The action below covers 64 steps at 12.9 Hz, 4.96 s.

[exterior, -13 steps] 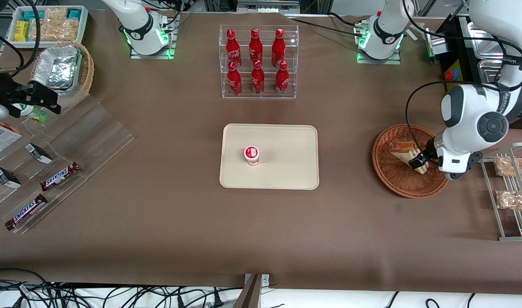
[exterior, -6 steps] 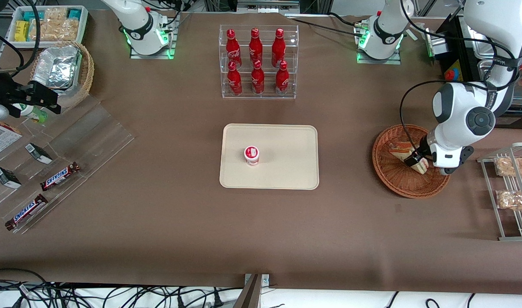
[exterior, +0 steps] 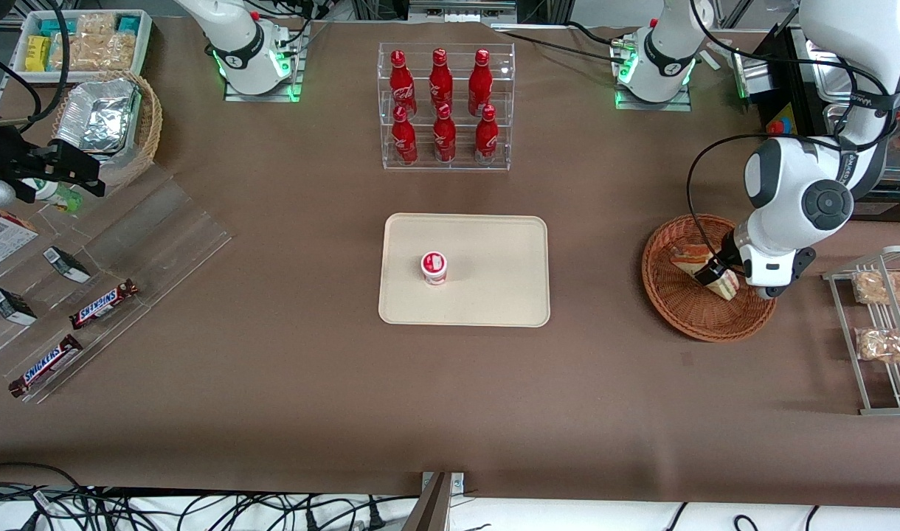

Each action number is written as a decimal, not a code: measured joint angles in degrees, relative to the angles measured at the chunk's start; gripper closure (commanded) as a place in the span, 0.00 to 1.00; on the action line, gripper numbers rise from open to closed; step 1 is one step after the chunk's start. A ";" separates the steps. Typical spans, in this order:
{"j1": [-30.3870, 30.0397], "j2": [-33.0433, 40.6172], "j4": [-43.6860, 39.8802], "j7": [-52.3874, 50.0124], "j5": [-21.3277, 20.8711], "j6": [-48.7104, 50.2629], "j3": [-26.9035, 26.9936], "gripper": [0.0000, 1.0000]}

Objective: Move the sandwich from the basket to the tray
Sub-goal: 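Lower the left gripper into the wicker basket and grasp the wrapped sandwich, then lift the sandwich with the left gripper and carry it over the cream tray, then lower the sandwich onto the tray beside the red cup and open the left gripper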

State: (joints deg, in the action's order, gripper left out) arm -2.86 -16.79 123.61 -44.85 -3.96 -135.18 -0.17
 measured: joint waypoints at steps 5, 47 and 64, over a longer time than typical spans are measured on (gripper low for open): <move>0.00 0.02 0.21 -0.60 0.00 0.02 -0.02 0.57; 23.54 -15.30 -23.84 1.40 -7.63 11.59 -19.67 0.56; 23.52 -18.37 -24.34 -0.02 -9.62 8.72 -19.21 0.00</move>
State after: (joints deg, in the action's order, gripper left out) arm 20.66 -35.16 99.28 -44.87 -13.59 -126.46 -19.38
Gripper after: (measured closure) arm 0.493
